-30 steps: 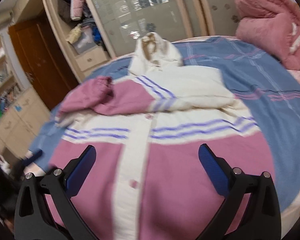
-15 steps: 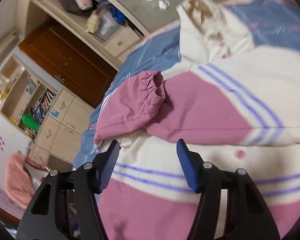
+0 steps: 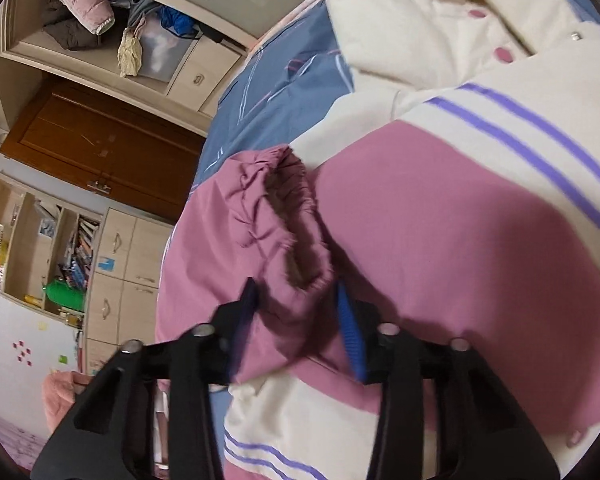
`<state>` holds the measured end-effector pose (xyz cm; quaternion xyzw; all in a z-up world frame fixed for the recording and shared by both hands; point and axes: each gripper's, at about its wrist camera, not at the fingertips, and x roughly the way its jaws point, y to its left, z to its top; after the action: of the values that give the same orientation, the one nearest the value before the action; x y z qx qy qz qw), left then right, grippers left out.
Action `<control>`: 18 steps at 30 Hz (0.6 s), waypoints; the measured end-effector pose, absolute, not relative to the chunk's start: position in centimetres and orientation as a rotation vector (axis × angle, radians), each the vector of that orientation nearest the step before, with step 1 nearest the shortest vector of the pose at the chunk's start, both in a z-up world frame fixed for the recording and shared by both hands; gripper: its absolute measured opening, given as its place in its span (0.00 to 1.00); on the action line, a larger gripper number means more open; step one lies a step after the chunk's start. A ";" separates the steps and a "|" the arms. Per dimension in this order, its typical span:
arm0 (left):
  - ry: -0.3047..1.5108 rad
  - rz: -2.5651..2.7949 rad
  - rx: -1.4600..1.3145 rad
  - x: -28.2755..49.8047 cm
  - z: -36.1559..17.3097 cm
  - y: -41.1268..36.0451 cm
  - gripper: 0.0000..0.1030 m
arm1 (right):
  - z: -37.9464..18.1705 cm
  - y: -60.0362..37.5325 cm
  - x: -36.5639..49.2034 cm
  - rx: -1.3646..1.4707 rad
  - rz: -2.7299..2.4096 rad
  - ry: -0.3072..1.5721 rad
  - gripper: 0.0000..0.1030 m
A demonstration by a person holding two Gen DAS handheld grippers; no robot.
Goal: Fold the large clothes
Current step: 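Grasp the cuff of the top pink sleeve with the right tool, then lift and lay the sleeve straight across the chest, open the right tool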
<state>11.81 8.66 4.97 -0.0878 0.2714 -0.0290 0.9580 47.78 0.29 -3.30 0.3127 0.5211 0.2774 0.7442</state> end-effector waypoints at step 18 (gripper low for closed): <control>0.563 -0.082 -0.148 11.9 4.4 7.6 0.98 | 14.0 -11.9 42.2 0.498 0.596 0.663 0.14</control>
<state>11.85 7.63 4.36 -0.0729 0.2776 -0.0404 0.9571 42.19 -11.88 13.98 0.2383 0.3171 0.2853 0.8725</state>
